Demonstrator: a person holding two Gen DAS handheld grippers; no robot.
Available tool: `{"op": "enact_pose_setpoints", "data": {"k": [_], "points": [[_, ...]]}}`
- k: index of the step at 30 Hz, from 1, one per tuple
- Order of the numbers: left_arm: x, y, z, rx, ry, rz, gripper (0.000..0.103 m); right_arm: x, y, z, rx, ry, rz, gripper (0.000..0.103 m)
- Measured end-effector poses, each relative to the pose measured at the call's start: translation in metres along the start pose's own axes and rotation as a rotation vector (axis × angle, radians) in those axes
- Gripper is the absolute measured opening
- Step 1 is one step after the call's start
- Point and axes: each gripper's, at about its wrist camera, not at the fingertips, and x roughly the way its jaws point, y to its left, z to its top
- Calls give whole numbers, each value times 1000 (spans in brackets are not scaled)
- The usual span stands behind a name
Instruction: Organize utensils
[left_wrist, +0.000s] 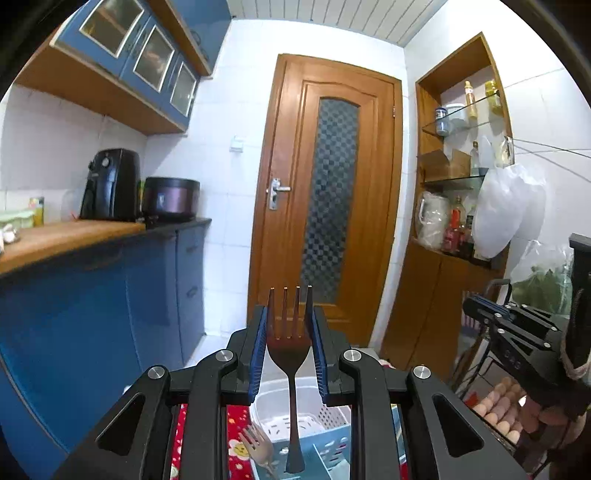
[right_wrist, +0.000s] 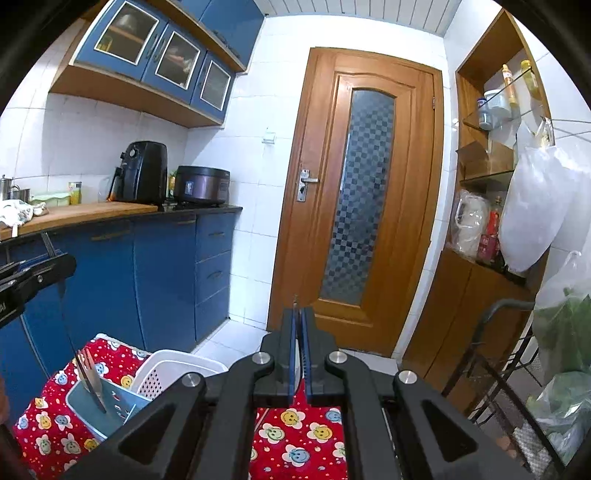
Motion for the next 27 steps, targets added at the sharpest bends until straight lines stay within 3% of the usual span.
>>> {"op": "enact_pose_setpoints", "data": {"k": [11, 27], "points": [[22, 6, -35, -19, 82, -7, 23, 17, 9, -23, -9, 41, 38, 4], [30, 5, -69, -31, 184, 12, 23, 4, -8, -53, 133, 127, 203, 4]]}}
